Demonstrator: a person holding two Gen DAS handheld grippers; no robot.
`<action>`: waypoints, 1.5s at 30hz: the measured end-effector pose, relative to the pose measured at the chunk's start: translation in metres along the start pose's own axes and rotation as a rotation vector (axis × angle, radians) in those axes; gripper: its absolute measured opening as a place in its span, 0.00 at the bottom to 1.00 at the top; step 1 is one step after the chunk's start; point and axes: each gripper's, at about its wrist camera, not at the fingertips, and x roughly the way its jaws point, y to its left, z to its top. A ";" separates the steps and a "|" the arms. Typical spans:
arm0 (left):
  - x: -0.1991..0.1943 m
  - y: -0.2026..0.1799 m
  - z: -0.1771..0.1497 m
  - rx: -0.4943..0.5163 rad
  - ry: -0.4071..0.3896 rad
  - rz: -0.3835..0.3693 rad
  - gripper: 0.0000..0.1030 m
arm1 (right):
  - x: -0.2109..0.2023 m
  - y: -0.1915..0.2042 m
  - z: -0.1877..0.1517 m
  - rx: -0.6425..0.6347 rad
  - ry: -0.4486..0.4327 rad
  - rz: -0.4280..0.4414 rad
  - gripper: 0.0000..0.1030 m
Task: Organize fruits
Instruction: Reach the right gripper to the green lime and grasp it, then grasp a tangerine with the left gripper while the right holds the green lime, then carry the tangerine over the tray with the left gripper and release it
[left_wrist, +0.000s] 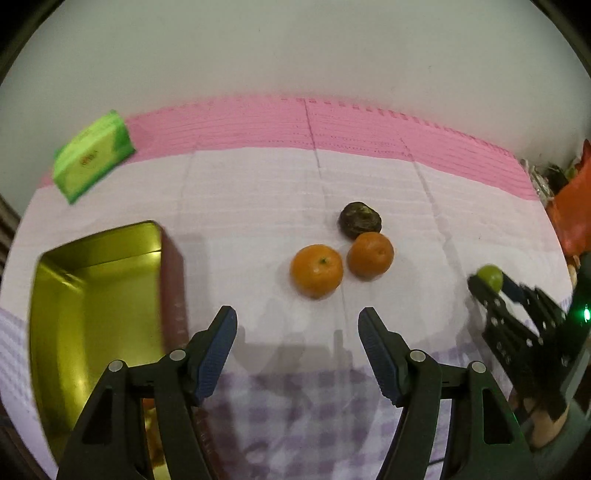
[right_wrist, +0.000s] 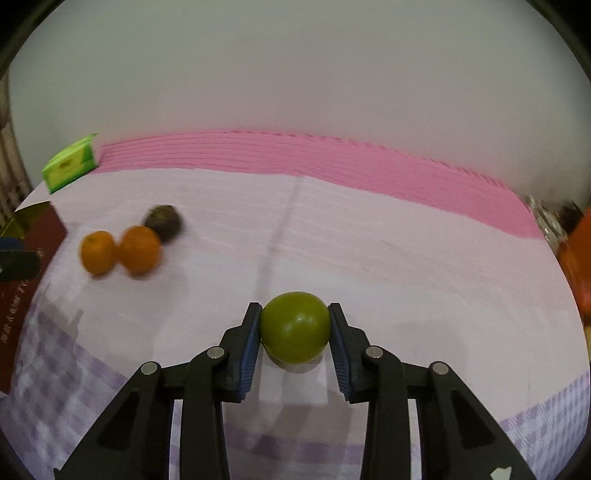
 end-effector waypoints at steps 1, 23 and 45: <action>0.005 -0.003 0.002 0.005 0.009 0.006 0.65 | 0.000 -0.005 -0.001 0.022 0.005 0.013 0.32; 0.024 -0.010 0.010 0.042 0.047 -0.002 0.40 | 0.003 -0.009 0.003 0.034 0.021 0.020 0.33; -0.032 0.157 -0.037 -0.201 0.039 0.209 0.40 | 0.006 -0.003 0.004 0.006 0.038 -0.016 0.33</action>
